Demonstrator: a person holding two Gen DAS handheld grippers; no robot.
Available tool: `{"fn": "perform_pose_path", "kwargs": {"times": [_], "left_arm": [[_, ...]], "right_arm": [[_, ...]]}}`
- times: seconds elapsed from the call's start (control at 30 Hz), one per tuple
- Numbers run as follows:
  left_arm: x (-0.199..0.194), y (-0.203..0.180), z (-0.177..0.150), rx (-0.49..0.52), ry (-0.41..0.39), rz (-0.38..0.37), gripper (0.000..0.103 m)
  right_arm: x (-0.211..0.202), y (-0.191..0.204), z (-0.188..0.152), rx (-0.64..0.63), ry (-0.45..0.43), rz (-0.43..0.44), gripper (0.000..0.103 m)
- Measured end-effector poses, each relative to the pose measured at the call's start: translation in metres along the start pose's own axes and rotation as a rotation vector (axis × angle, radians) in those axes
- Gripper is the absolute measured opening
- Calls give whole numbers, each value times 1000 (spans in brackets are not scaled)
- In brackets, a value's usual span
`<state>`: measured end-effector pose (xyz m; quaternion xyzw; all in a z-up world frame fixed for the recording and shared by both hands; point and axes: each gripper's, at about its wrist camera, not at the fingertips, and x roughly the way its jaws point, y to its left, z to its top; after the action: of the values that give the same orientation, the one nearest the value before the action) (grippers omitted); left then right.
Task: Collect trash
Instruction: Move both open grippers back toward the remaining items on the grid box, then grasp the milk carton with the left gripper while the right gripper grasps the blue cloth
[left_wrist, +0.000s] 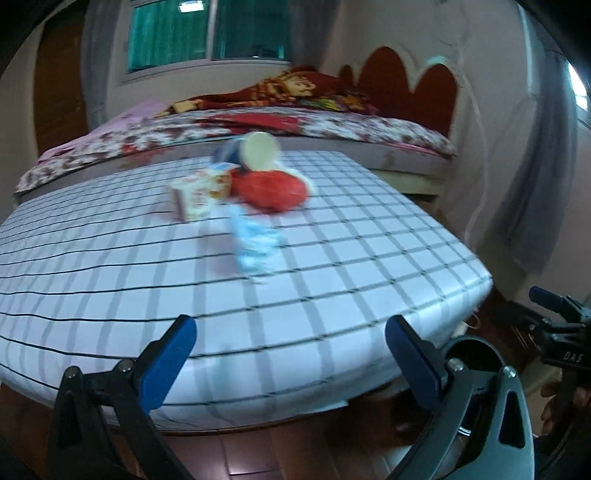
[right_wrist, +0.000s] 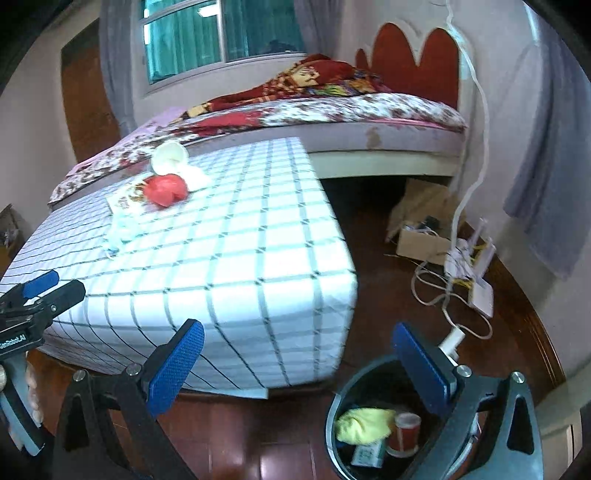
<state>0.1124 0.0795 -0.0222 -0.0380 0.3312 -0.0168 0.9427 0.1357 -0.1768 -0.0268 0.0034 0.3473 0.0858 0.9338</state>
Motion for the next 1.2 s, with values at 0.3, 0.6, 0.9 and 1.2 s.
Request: {"fn": "perform_pose_path", "kwargs": {"times": [0.3, 0.6, 0.9, 1.2], "left_arm": [[5, 72, 5, -76, 10, 99, 102], [7, 123, 8, -148, 12, 137, 101], [11, 143, 13, -159, 13, 137, 101], [14, 150, 15, -153, 22, 128, 101]], "right_arm": [[51, 114, 44, -118, 43, 134, 103], [101, 198, 67, -188, 73, 209, 98], [131, 232, 74, -212, 111, 219, 86], [156, 238, 72, -180, 179, 197, 38]]}}
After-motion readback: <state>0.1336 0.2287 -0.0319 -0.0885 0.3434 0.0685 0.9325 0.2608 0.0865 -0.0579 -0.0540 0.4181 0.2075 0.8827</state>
